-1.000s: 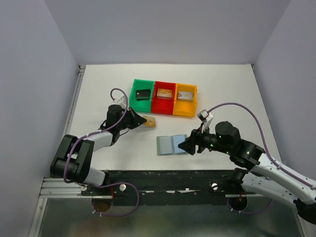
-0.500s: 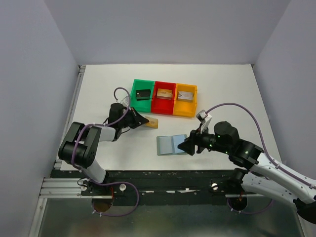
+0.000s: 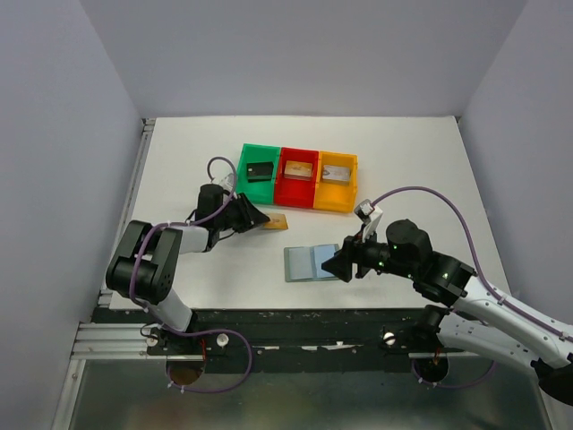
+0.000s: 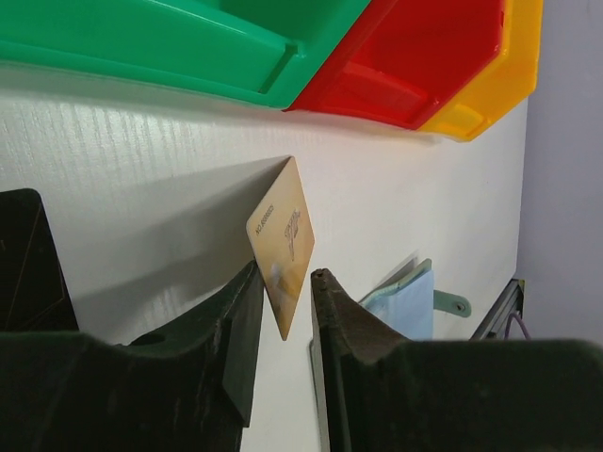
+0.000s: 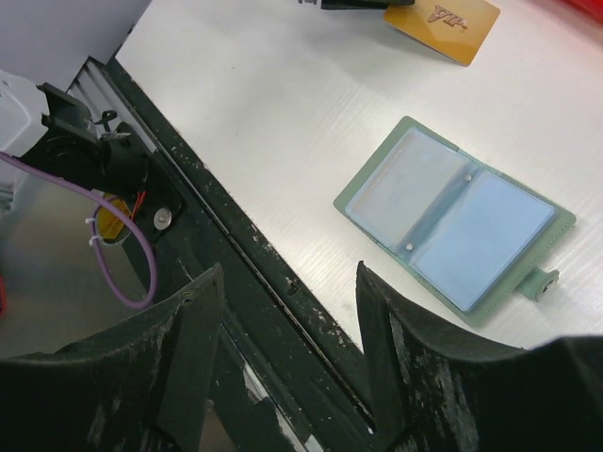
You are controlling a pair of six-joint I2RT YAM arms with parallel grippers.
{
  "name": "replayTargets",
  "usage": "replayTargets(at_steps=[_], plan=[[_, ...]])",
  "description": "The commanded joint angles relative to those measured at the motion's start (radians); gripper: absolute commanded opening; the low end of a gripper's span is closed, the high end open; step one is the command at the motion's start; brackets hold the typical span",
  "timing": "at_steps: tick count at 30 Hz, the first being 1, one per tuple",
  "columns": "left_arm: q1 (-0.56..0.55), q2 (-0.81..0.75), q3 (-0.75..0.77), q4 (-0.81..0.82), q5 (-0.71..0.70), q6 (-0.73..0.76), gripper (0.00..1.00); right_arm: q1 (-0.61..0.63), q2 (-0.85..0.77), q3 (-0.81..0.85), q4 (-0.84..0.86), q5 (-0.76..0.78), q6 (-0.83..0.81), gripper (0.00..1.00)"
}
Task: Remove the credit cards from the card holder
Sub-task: Place the credit card at the center of the board, then remove the credit card from the card holder.
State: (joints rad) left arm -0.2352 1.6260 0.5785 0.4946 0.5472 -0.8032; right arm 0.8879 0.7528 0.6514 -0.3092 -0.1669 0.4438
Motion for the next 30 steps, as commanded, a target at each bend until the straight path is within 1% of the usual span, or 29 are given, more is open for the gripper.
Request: replayTargets(at_steps=[1,10,14,16,20,21,23,25,28,29,30], plan=[[0.016,-0.043,0.047,-0.108,-0.018,0.076,0.39,-0.001,0.002,-0.001,0.001,0.003,-0.017,0.66],[0.048,-0.095,0.090,-0.278,-0.064,0.162,0.41,-0.001,0.011,0.008,-0.016,0.023,-0.022,0.67],[0.060,-0.123,0.115,-0.355,-0.105,0.185,0.43,-0.003,0.011,0.020,-0.040,0.053,-0.019,0.67],[0.063,-0.164,0.121,-0.396,-0.157,0.194,0.45,-0.003,0.014,0.025,-0.062,0.104,-0.010,0.66],[0.050,-0.280,0.129,-0.523,-0.297,0.210,0.48,-0.004,0.043,0.039,-0.128,0.278,0.045,0.68],[0.039,-0.313,0.127,-0.556,-0.334,0.214,0.49,-0.006,0.057,0.045,-0.137,0.299,0.052,0.68],[-0.005,-0.391,0.110,-0.594,-0.426,0.214,0.51,-0.018,0.100,0.054,-0.163,0.342,0.062,0.68],[-0.068,-0.463,0.092,-0.629,-0.516,0.202,0.52,-0.056,0.150,0.062,-0.192,0.345,0.076,0.68],[-0.205,-0.529,0.083,-0.692,-0.673,0.181,0.57,-0.133,0.218,0.053,-0.203,0.304,0.093,0.69],[-0.254,-0.538,0.089,-0.715,-0.712,0.170,0.68,-0.154,0.235,0.048,-0.200,0.285,0.093,0.70],[-0.298,-0.538,0.099,-0.753,-0.734,0.151,0.83,-0.174,0.252,0.047,-0.199,0.274,0.088,0.70]])
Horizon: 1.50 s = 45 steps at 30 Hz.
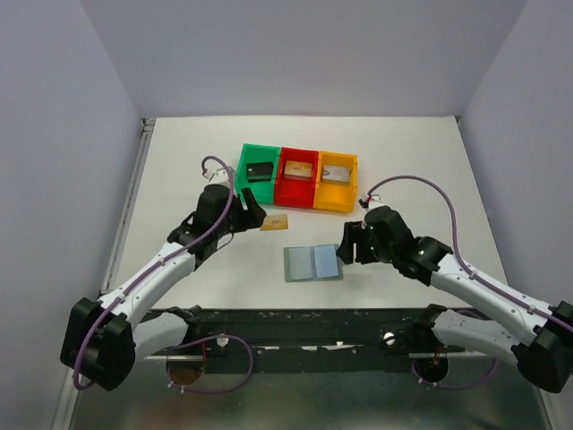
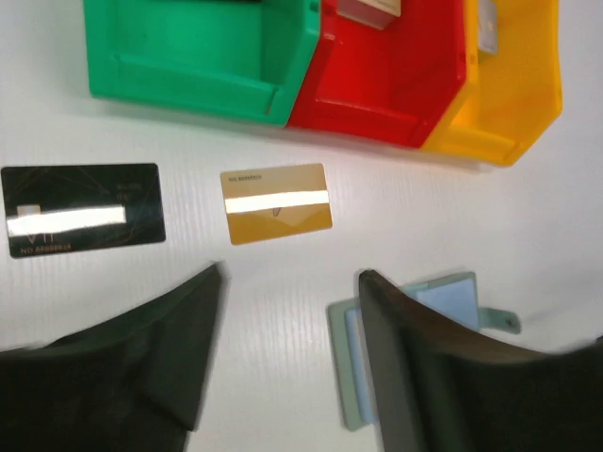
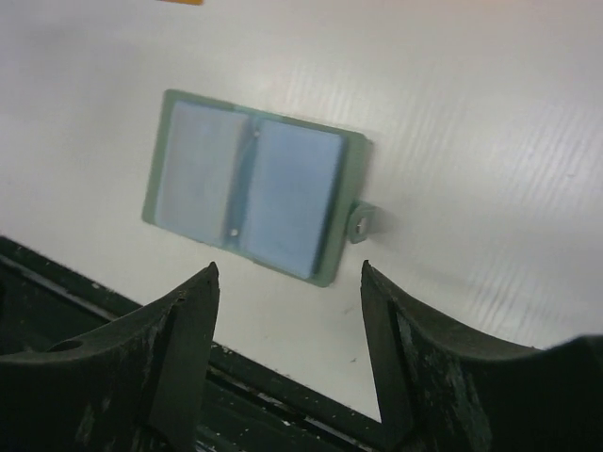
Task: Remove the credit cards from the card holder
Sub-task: Remove the credit card from the card holder.
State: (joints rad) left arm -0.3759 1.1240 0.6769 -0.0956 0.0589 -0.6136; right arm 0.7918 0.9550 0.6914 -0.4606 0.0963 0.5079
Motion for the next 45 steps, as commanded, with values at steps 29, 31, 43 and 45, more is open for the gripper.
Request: replayTargets(at_steps=[29,31,43,45], plan=[[-0.346,-0.116,-0.188,0.129,0.090,-0.173,0.95,-0.137,0.482,0.109,-0.027,-0.017,-0.017,0.33],[-0.362,-0.099,-0.181,0.146,0.107,-0.157,0.94,-0.138,0.488,0.106,-0.023,-0.024,-0.017,0.24],[-0.388,0.078,-0.191,0.306,0.246,-0.140,0.76,-0.138,0.285,-0.001,0.016,-0.135,-0.031,0.00],[-0.391,0.103,-0.180,0.303,0.243,-0.138,0.74,-0.138,0.258,-0.010,0.014,-0.145,-0.037,0.01]])
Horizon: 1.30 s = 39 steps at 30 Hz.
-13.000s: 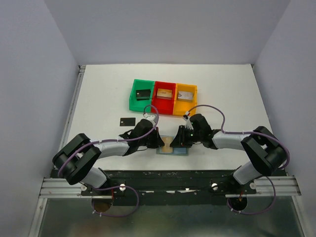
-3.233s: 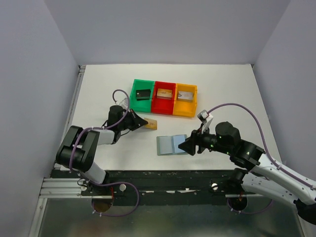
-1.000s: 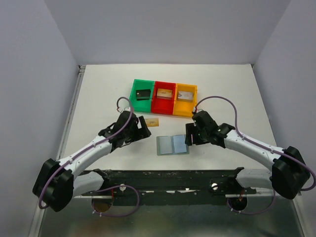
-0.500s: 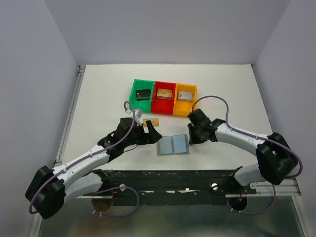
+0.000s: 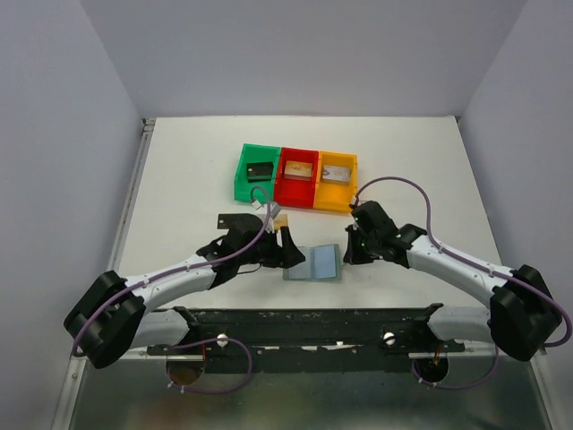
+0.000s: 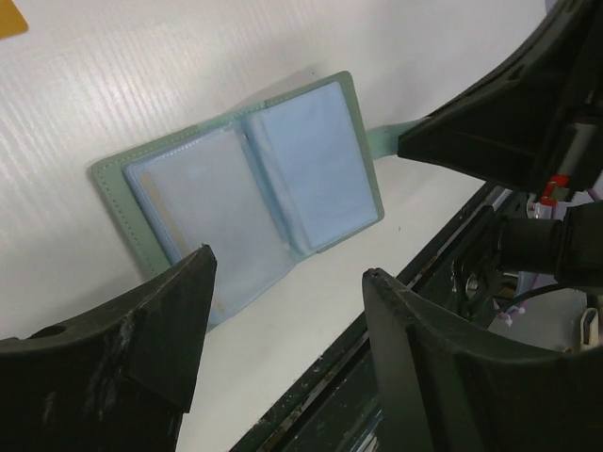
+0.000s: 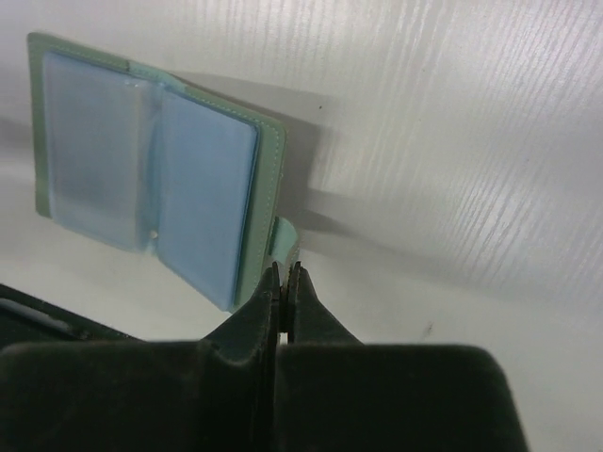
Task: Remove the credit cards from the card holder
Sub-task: Remove the credit card from the card holder.
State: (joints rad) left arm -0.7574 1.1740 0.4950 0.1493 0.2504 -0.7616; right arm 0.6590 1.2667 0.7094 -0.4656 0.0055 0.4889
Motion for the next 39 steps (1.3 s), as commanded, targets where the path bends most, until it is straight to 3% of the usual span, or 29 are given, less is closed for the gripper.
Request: replayTargets(at_steps=[1,8,39], plan=[[-0.010,0.064,0.008,0.049,0.044,0.013,0.74,-0.004,-0.061,-0.031,0.016,-0.055,-0.021,0.01],[-0.016,0.098,0.031,-0.022,-0.017,0.019,0.74,-0.006,-0.073,-0.031,0.015,-0.064,-0.026,0.00],[-0.054,0.185,0.050,-0.040,-0.040,0.021,0.74,-0.007,-0.059,-0.037,0.051,-0.107,-0.027,0.01]])
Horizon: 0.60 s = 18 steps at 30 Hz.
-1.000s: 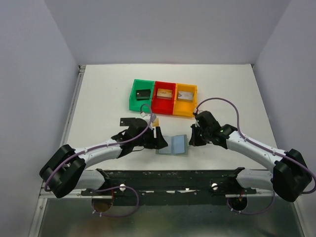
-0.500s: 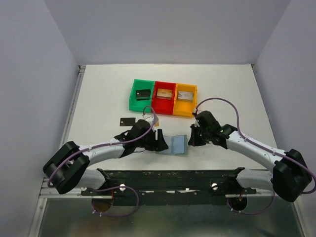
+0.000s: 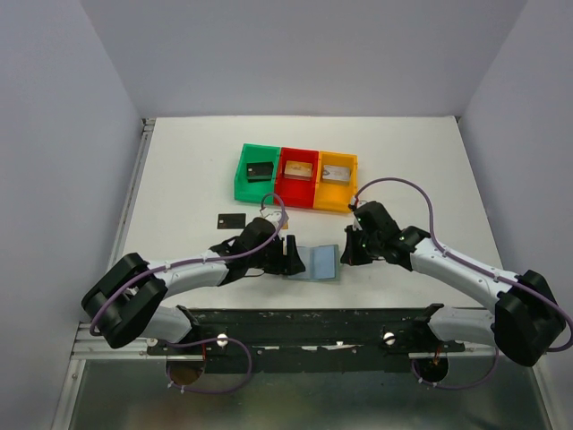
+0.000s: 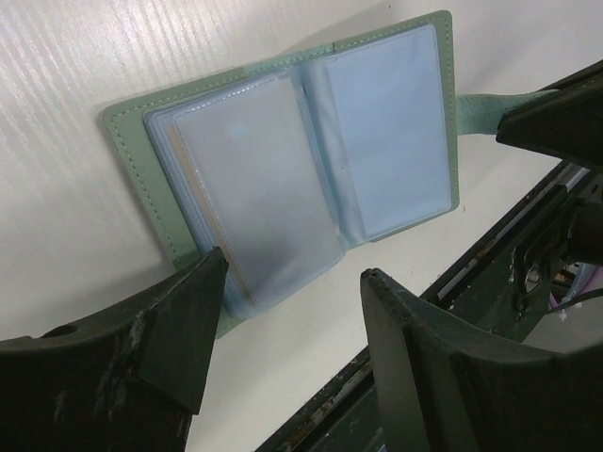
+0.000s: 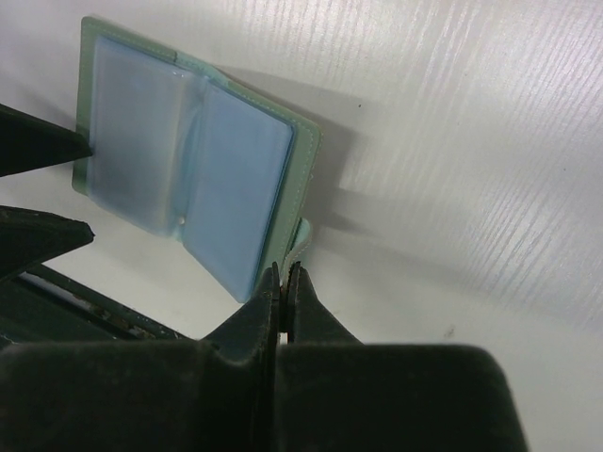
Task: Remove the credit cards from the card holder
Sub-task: Remove the credit card from the card holder.
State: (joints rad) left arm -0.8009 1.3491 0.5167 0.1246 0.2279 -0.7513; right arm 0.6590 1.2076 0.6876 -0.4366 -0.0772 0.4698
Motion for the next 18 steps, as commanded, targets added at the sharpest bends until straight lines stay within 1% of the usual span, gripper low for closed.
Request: replayTargets(at_steps=[1,11,18], plan=[[-0.014,0.021,0.028,-0.010,-0.007,0.013,0.74,-0.006,0.001,-0.016,0.024,-0.027,-0.008,0.01],[-0.049,0.117,0.109,0.017,0.080,0.070,0.73,-0.006,0.023,-0.019,0.047,-0.076,-0.002,0.01],[-0.058,0.145,0.129,0.059,0.122,0.083,0.73,-0.007,0.017,-0.023,0.049,-0.078,0.000,0.01]])
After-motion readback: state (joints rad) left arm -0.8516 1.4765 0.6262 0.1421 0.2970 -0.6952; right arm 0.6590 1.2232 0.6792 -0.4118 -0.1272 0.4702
